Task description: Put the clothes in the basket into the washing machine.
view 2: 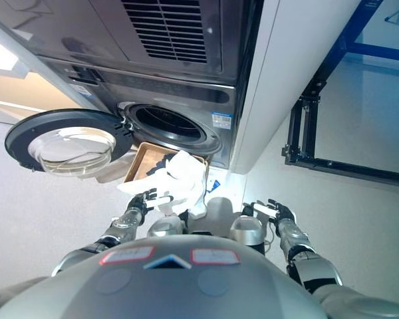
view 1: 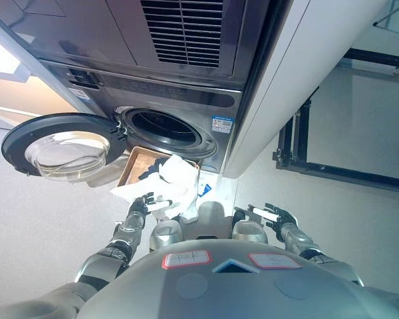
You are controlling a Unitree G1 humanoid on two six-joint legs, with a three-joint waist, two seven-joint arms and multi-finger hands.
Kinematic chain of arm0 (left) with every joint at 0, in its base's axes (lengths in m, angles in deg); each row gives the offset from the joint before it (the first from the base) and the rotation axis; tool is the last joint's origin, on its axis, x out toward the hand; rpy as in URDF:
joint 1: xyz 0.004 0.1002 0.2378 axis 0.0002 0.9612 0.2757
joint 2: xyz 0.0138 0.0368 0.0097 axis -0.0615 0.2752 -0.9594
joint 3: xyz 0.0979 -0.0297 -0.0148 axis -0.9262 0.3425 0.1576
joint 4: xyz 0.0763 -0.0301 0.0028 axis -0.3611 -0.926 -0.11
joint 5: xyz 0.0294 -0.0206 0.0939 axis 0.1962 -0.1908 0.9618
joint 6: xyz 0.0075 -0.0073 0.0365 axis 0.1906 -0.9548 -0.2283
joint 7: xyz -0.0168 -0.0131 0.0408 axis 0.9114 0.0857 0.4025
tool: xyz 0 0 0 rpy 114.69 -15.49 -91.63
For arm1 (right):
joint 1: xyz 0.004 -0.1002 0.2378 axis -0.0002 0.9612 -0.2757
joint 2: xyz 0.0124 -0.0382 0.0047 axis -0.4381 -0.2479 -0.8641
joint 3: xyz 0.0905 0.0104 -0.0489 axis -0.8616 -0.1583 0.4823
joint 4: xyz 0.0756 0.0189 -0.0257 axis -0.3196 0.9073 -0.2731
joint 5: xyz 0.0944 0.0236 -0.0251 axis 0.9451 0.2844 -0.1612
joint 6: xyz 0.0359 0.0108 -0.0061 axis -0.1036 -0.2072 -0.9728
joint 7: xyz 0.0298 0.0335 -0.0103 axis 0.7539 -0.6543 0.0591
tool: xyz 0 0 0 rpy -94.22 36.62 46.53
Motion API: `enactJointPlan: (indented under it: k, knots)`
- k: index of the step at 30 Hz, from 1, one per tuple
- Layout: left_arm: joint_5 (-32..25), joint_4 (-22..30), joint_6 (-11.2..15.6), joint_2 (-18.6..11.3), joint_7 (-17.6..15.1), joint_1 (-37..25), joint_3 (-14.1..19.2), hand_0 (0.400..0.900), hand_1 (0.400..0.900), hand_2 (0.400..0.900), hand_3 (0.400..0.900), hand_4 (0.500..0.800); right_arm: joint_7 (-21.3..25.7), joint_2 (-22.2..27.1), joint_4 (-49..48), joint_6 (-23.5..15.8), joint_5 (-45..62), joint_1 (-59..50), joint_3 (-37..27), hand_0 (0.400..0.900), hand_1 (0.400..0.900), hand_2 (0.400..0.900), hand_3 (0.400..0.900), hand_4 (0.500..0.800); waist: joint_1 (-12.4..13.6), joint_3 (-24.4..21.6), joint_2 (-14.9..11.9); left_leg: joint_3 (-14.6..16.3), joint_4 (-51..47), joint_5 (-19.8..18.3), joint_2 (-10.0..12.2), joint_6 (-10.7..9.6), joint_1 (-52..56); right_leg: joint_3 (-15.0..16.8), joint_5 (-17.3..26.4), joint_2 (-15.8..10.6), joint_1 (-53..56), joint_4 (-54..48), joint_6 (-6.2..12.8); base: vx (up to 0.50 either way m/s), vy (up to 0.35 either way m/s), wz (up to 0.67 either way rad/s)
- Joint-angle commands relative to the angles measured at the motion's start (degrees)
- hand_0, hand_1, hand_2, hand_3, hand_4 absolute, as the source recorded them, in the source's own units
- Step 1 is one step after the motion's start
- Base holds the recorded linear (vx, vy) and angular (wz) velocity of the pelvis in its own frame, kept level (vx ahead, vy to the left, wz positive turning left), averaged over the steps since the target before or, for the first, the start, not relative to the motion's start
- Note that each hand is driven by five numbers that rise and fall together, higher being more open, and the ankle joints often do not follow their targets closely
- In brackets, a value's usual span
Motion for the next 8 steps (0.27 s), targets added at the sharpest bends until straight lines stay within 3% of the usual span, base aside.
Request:
enactJointPlan:
  k: [1,8]
  knots:
    - [1.7,-0.3,3.2,-2.9,-2.9,-4.2,0.6,0.900,0.900,0.900,0.900,0.800,0.9,-1.6,-0.5,-2.5,0.6,-2.6,0.9,0.900,0.900,0.900,0.900,0.800,0.9,0.7,-3.5,-0.9,0.2,-1.5,-0.6,-0.3,-0.2,-1.2,-2.5,-3.6,1.4,4.3,3.17,0.00,0.000,0.00]
    - [-0.3,-2.3,2.1,-2.9,-1.0,-3.8,2.4,0.900,0.900,0.900,0.900,0.800,0.7,-1.4,-1.0,-2.5,0.7,-2.2,0.8,0.900,0.900,0.900,0.900,0.800,0.8,0.5,-3.8,-0.9,0.2,-1.7,-0.5,-0.3,0.0,-1.1,-2.6,-3.5,1.4,4.4,3.27,0.00,0.000,0.00]
